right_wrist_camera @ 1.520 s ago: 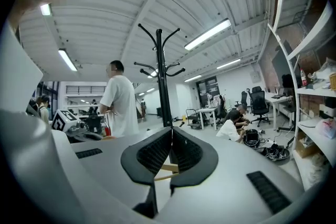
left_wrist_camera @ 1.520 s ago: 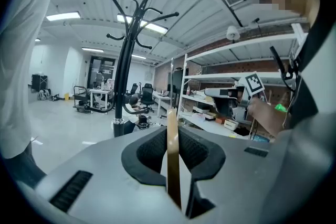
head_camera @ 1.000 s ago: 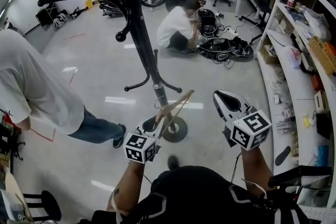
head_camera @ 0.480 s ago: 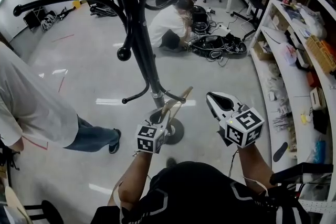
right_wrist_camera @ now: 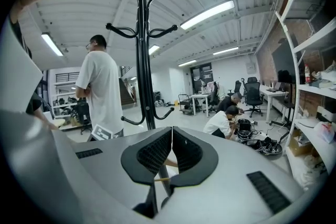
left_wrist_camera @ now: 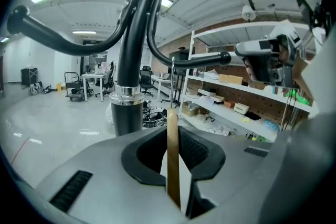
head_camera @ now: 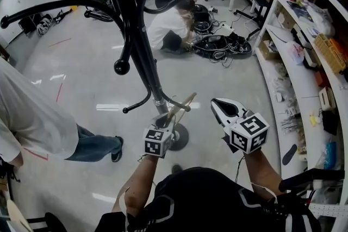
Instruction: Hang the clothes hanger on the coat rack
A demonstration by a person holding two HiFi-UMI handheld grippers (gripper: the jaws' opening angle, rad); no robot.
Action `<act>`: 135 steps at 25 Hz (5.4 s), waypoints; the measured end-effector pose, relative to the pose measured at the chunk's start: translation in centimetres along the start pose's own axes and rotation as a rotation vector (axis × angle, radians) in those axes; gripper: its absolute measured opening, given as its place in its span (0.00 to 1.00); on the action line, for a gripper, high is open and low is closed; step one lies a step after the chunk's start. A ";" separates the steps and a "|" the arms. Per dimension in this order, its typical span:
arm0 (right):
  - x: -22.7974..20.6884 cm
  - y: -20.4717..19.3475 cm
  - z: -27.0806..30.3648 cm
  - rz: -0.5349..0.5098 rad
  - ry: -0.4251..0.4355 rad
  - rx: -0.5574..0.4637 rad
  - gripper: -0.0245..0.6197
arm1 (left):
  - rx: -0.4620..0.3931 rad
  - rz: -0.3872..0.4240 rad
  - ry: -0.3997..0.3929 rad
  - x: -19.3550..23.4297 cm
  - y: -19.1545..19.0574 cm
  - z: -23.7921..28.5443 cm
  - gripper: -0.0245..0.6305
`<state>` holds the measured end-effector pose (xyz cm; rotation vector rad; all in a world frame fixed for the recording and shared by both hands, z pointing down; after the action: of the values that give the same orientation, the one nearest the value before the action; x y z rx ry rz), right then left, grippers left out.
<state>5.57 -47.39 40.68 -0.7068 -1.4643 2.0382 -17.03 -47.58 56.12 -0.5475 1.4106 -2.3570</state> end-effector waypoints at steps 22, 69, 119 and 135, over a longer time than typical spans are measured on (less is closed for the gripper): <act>-0.4 -0.3 -1.0 -0.012 0.015 0.008 0.05 | -0.003 0.061 0.001 -0.1 -0.3 0.1 0.12; 1.0 0.0 -7.8 0.001 0.196 -0.131 0.05 | -0.377 -0.082 0.008 -9.2 6.0 -17.4 0.04; 25.8 -15.4 -53.8 -0.009 0.163 -0.107 0.05 | -0.400 -0.056 -0.018 -50.1 -10.0 -52.2 0.04; 40.4 -19.7 -62.0 -0.056 0.137 -0.082 0.05 | -0.405 -0.100 0.021 -53.9 -21.3 -67.5 0.04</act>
<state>20.77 27.56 37.98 -0.8123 -1.4783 1.8590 -5.07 38.60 37.71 -0.7121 1.9267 -2.1585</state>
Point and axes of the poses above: the fingertips, and each gripper's own axes: z forward along the fingers, x to its left, y out of its top, the point moved 8 cm from there along -z, backward along the fingers, and after that the axes turned 1 degree about y, right-handed, at the moved point
